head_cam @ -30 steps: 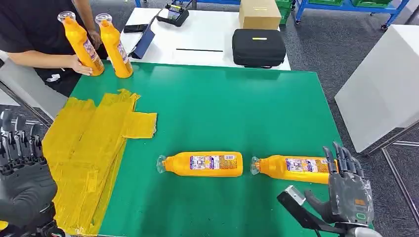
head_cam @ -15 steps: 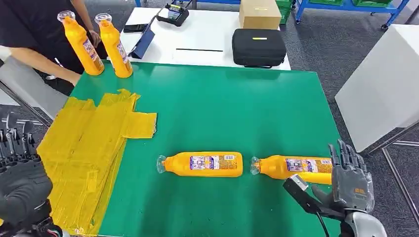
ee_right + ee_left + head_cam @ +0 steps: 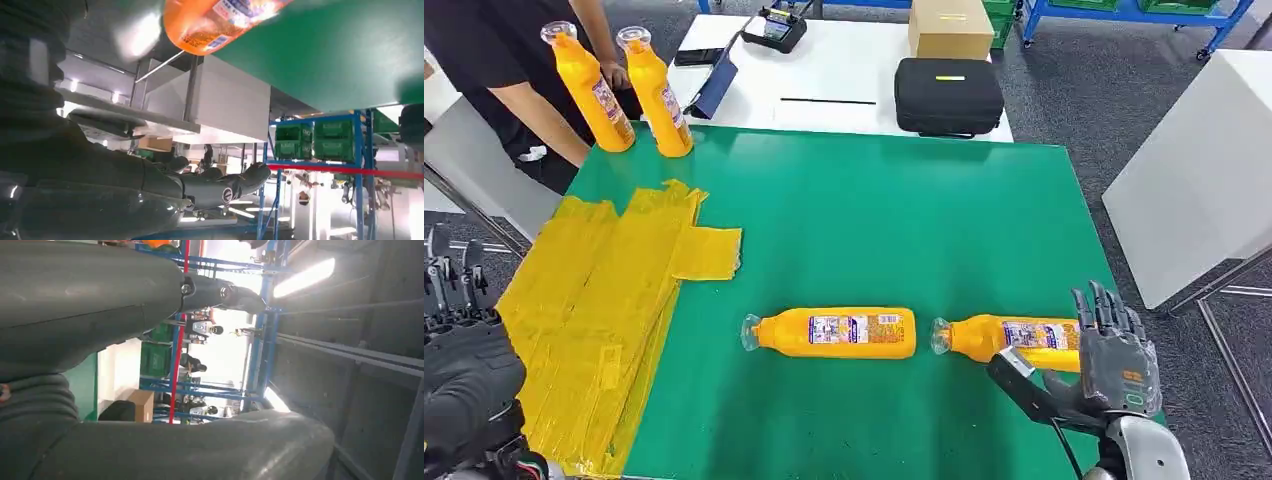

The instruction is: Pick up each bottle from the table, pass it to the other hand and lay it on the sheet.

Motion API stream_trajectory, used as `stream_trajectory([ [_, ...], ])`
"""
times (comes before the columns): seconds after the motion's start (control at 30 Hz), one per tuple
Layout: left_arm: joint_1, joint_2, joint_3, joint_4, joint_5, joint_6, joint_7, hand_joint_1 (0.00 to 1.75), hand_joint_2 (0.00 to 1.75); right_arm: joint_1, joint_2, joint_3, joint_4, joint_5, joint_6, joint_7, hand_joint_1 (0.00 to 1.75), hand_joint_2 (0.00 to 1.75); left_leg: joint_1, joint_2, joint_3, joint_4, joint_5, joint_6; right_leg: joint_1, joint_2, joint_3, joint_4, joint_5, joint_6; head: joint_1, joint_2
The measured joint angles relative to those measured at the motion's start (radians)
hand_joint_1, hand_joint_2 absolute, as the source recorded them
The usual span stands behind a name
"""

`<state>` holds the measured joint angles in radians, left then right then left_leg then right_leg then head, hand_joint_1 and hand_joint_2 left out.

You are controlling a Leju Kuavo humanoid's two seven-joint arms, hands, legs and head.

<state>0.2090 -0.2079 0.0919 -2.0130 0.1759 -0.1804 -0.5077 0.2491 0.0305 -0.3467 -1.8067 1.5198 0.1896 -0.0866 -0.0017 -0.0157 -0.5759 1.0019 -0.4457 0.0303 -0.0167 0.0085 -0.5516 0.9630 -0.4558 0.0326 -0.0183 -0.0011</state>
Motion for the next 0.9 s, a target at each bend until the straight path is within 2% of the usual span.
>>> stream_trajectory([
  [0.27,-0.018,0.000,0.000,0.013,-0.008,-0.010,0.008,0.00,0.00,0.002,-0.030,0.031,0.020,0.003,0.059,0.030,0.00,1.75,0.000,0.000,0.000,0.000,0.000,0.000,0.000,0.000,0.000,0.000,0.000,0.000,0.000,0.000],
  [0.57,-0.024,0.000,0.000,0.039,-0.007,-0.014,-0.005,0.00,0.00,-0.023,-0.208,0.082,0.131,-0.082,0.071,0.051,0.00,1.75,-0.002,0.000,-0.001,0.000,0.000,0.000,-0.001,0.000,0.000,0.000,0.001,0.001,0.000,0.000],
  [0.9,-0.034,0.000,0.010,0.060,0.001,-0.014,-0.030,0.00,0.00,-0.164,-0.337,0.187,0.298,-0.127,0.065,0.081,0.00,1.75,-0.001,0.000,0.000,0.000,0.001,0.001,-0.001,0.000,0.001,0.000,0.002,0.002,0.000,0.000],
])
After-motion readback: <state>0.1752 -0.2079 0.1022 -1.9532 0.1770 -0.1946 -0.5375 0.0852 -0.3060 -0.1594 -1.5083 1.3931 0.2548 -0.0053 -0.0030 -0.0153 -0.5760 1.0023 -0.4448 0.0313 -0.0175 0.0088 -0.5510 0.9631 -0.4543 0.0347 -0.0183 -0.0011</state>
